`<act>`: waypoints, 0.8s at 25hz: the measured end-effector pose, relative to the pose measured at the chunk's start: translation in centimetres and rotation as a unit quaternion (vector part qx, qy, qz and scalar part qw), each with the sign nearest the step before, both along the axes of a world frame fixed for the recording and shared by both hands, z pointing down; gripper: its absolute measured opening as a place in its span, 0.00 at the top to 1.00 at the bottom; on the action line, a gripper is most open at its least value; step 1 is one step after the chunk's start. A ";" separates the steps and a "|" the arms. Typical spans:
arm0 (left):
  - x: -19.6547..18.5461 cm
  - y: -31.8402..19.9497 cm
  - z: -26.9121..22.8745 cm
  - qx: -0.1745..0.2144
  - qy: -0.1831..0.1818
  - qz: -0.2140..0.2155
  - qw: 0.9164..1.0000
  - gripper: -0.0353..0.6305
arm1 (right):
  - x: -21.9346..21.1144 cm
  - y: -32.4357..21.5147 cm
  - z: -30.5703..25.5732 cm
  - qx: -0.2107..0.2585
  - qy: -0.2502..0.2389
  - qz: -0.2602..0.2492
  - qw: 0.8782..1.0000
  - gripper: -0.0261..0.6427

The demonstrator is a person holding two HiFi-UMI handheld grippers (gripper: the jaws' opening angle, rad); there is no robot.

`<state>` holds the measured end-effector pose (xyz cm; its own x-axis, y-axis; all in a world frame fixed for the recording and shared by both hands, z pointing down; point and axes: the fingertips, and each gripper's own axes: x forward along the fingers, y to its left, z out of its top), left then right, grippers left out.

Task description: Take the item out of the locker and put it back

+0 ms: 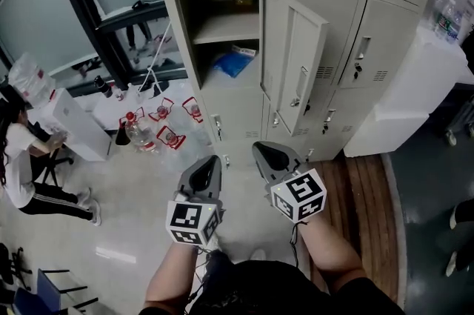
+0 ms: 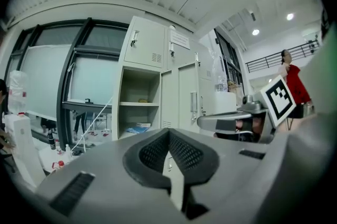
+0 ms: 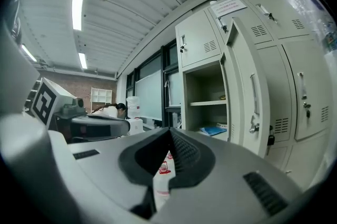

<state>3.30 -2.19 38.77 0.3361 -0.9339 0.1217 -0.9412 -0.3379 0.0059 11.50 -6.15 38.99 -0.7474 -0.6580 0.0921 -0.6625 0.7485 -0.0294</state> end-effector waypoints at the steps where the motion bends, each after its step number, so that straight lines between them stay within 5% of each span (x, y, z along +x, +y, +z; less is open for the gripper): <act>1: -0.2 -0.2 0.1 -0.001 0.001 0.000 1.000 0.94 | -0.1 -0.2 0.1 -0.001 0.001 0.001 1.000 0.96; 20: -6.9 -7.6 1.4 -0.021 0.023 0.057 0.998 0.94 | -6.6 -7.5 0.3 -0.012 0.019 0.059 0.998 0.96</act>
<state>-3.58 -9.75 40.14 0.4453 -0.8841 0.1418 -0.8953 -0.4407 0.0641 4.93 -13.63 39.28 -0.6601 -0.7389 0.1350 -0.7474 0.6641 -0.0192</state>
